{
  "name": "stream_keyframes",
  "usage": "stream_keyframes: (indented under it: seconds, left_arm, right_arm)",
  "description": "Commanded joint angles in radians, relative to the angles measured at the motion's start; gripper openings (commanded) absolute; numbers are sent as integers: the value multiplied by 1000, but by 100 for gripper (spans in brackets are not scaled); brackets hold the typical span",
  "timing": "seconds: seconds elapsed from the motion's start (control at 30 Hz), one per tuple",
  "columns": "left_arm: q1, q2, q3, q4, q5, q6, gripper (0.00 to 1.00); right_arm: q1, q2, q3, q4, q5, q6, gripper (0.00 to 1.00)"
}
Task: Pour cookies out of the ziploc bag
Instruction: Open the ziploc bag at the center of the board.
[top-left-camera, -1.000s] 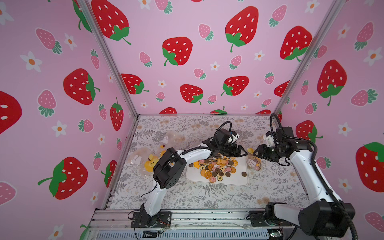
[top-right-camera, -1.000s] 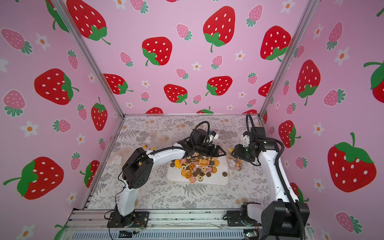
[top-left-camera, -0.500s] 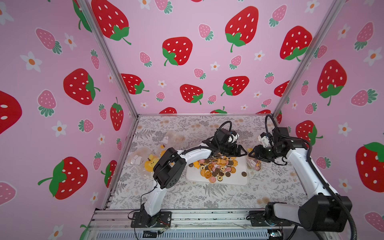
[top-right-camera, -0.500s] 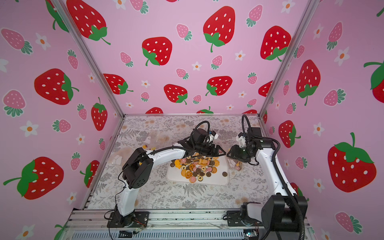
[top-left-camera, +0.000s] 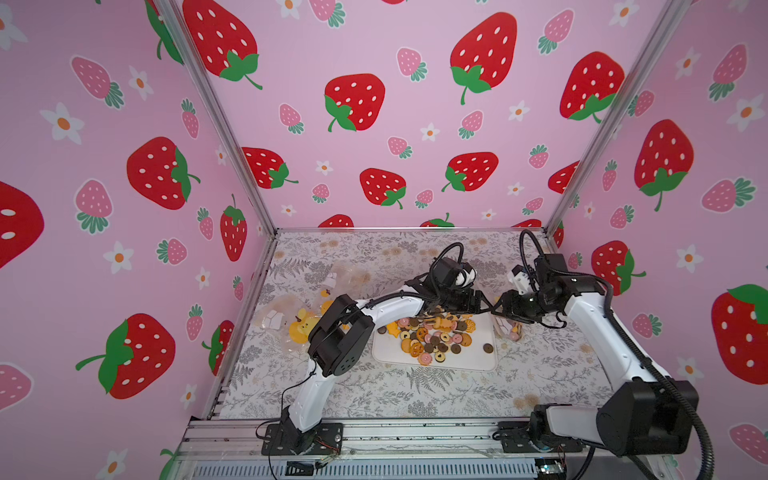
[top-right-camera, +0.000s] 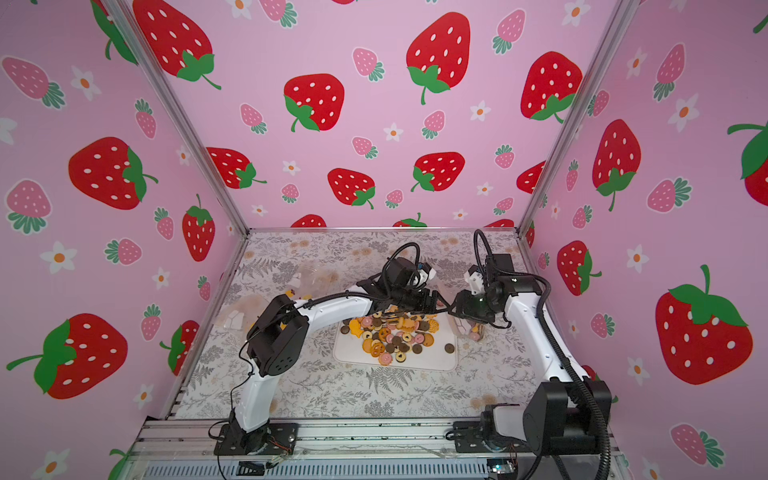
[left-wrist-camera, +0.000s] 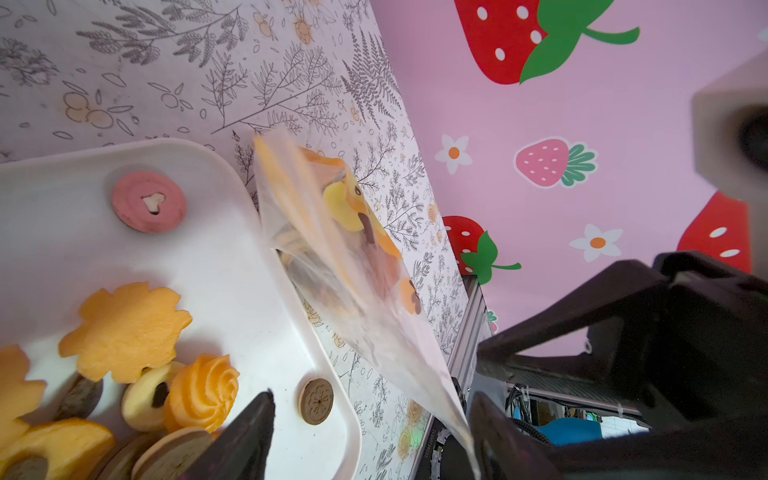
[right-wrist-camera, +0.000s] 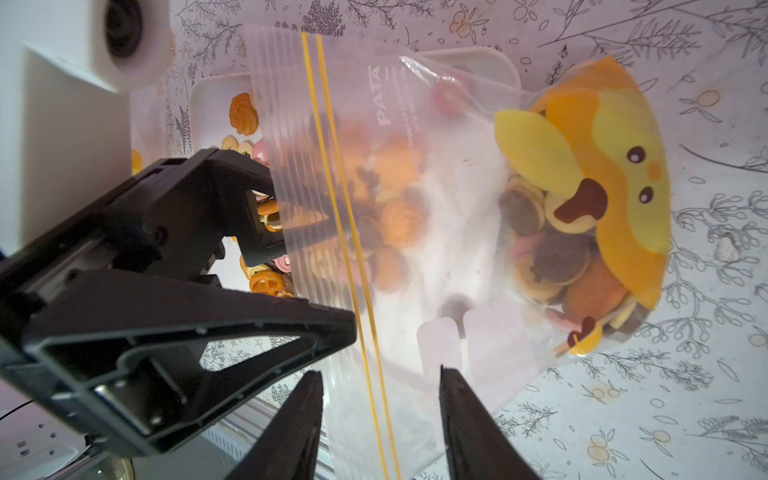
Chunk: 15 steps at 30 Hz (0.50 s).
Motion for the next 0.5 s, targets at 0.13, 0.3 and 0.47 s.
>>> stream_keyframes:
  seconds: [0.13,0.3,0.47]
  left_arm:
    - [44,-76,-62,71,-40,-18,87]
    - [72,-123,-102,71,-50,-9,89]
    - [79,-125,-124,82,-43,-9,89]
  right_arm:
    - [10,-4,-9,-12,-3,-18,51]
    - [14,16,-2,3,-12,-17,51]
    - [22,37,7,17,-20,-11,51]
